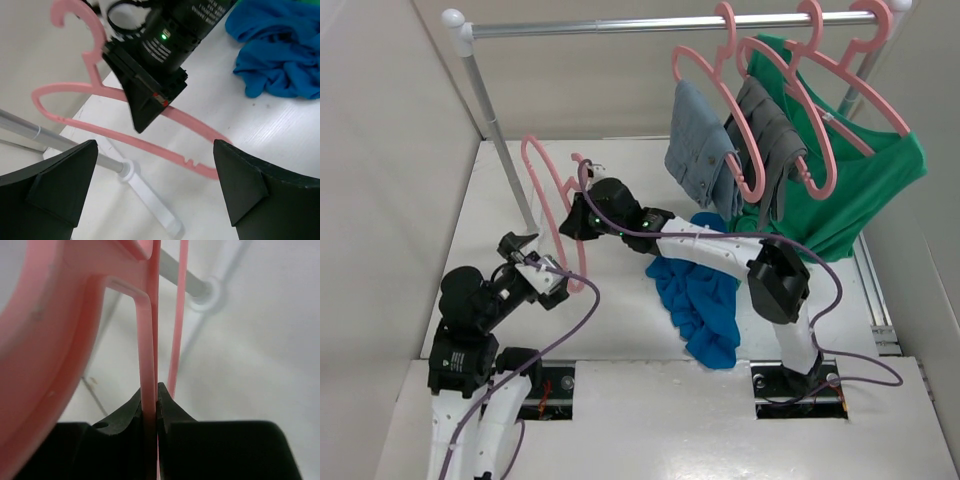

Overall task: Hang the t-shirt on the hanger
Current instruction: Place tshirt on hanger

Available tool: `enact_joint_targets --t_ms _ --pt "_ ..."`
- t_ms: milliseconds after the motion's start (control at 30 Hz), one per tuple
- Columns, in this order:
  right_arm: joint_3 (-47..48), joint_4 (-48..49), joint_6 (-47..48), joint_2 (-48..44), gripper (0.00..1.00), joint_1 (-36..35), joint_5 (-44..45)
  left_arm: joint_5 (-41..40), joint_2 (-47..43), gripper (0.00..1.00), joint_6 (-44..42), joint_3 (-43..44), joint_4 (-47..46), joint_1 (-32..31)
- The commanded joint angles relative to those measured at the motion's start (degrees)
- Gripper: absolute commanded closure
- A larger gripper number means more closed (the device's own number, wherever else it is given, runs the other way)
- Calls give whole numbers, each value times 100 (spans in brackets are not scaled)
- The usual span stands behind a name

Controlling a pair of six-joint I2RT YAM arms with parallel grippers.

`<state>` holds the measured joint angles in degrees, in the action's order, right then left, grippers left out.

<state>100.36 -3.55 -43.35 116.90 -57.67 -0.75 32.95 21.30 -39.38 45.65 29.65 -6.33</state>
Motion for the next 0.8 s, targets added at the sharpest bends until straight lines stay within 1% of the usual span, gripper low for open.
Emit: enact_joint_targets --t_ms 0,33,133,167,233,267,300,333,400,433,467,500,567,600,633,667,700,733,767 --pt "-322 425 1230 -650 100 220 -907 432 -178 1 561 365 23 -9" --pt "-445 425 1668 -738 100 299 -1031 432 -240 1 693 366 23 -9" --pt "-1112 425 2162 -1185 100 414 -1181 291 -302 1 1106 366 -29 -9" --pt "-1237 425 2304 -1274 100 414 -1242 126 -363 1 1221 366 -29 -9" --pt "-1535 425 2541 -1554 100 475 -1401 -16 -363 5 1581 314 -213 -9" --pt "-1632 425 2742 -1661 100 476 -1462 -95 -363 9 1678 313 -266 -9" --pt "-1729 356 2823 -1766 100 554 -1515 -244 -294 18 1774 313 -319 -9" --pt "-1817 286 2893 -1880 100 607 -1515 -306 -293 24 1845 252 -380 -9" --pt "-1932 -205 3183 -2188 100 608 -1332 -385 -56 33 1960 199 -381 -9" --pt "-1932 -442 3306 -2276 100 608 -1000 -334 14 41 1960 199 -381 -9" --pt "-1932 -1001 3420 -2390 100 608 -805 -333 154 44 1960 147 -381 -9" --pt "-1862 -1268 3639 -2391 100 608 -595 -211 225 46 1864 77 -381 -9" --pt "-1862 -1743 3799 -2523 100 608 55 201 418 46 1592 24 -215 -9" --pt "-1923 -2024 3860 -2689 100 608 275 351 662 46 1417 23 -136 -9" --pt "-2063 -2192 3939 -2890 100 608 704 561 943 46 841 23 100 -9" --pt "-2064 -2194 3940 -2892 100 608 908 563 946 46 531 23 216 -9" --pt "-2168 -2359 4001 -3066 100 608 1084 416 1216 46 275 84 304 -9" --pt "-2169 -2448 4088 -3146 100 608 1234 231 1349 41 11 145 374 -9" --pt "-2230 -2527 4089 -3208 100 669 1323 -75 1464 39 -565 146 453 -9"
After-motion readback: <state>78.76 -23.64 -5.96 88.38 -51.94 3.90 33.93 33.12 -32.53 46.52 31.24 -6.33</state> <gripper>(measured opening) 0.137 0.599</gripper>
